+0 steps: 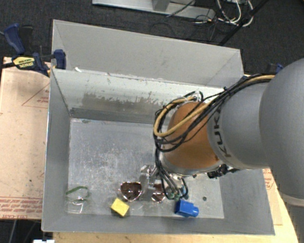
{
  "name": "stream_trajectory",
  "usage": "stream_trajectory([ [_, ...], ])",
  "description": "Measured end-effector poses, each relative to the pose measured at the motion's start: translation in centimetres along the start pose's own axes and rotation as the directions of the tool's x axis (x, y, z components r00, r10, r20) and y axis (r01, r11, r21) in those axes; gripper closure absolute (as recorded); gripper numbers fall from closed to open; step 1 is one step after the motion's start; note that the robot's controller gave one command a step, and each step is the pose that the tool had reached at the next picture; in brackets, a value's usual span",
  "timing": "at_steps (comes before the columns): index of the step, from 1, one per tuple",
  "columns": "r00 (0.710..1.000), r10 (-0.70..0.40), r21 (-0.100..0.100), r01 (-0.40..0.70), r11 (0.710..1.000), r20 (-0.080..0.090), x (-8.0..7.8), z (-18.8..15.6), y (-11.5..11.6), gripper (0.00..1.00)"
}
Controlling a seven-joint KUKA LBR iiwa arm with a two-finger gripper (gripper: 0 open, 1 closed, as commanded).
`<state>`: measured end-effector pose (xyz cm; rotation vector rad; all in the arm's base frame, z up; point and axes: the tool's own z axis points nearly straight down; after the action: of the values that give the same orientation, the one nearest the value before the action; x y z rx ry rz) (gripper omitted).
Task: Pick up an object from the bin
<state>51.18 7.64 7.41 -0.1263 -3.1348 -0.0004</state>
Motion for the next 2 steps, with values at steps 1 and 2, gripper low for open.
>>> stream_trajectory([
  [1, 1.000, 0.000, 0.001, 0.000, 1.000, -0.007, 0.2, -2.0, 0.0, 1.00],
  [2, 1.000, -0.001, 0.000, 0.001, 1.000, 0.002, 0.0, -4.3, 0.0, 1.00],
])
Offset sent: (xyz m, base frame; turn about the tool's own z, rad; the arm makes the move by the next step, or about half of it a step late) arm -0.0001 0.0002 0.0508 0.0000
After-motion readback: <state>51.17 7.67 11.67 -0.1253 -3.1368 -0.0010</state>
